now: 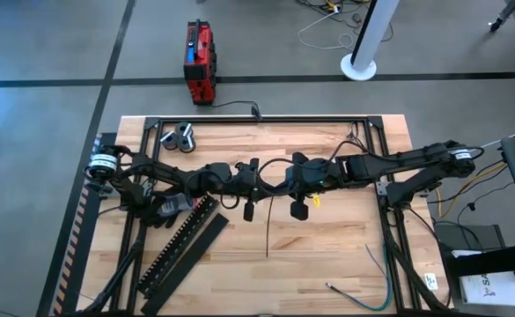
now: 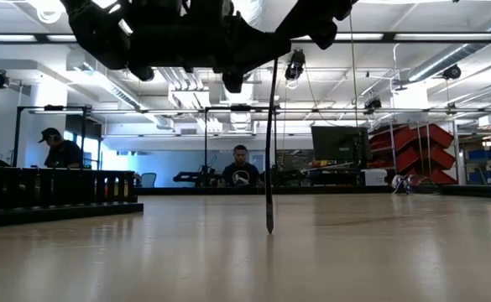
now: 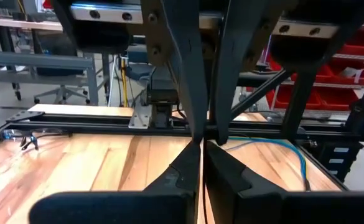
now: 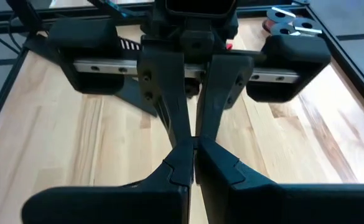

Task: Ziptie cables
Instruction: Wrap the cable wires with the black zip tie

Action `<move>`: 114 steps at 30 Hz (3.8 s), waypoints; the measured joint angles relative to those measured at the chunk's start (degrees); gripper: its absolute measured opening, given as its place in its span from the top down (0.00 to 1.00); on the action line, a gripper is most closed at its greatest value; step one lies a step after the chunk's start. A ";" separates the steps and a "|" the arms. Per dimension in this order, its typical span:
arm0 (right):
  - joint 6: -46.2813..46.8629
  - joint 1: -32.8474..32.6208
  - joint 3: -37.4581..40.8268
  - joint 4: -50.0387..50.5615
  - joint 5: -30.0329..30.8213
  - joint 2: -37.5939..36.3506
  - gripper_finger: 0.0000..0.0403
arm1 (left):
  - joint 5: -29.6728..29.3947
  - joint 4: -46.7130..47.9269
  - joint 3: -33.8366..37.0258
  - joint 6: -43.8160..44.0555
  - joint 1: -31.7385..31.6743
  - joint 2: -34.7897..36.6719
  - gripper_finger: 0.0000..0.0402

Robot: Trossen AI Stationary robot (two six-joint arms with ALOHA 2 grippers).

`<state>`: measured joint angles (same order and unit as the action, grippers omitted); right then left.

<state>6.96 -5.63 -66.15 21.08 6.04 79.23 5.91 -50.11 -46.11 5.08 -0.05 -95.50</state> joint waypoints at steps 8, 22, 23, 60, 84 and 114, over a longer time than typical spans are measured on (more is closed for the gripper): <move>0.08 0.00 0.02 0.03 0.00 0.05 0.99 | 0.00 0.42 0.09 0.04 0.00 0.00 1.00; 0.07 0.02 0.02 -0.04 0.13 0.31 0.99 | -3.08 -0.28 0.28 -0.11 0.26 0.00 1.00; 0.04 0.00 0.02 -0.04 0.02 0.32 0.99 | -3.01 -0.34 0.28 -0.11 0.28 0.00 1.00; 2.08 -0.04 0.00 0.92 1.42 0.37 0.94 | -1.92 -3.26 0.94 -3.10 0.76 -0.02 1.00; 2.99 -1.79 0.25 5.59 1.67 -9.92 0.70 | -1.75 -7.83 1.73 -2.89 1.01 0.04 1.00; 53.81 -41.65 9.67 26.83 2.45 -9.69 0.89 | -2.38 -9.25 1.79 0.26 1.18 0.04 1.00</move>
<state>60.77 -47.28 -56.48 47.90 8.49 69.54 3.54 -59.35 -44.31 5.34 1.13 -95.46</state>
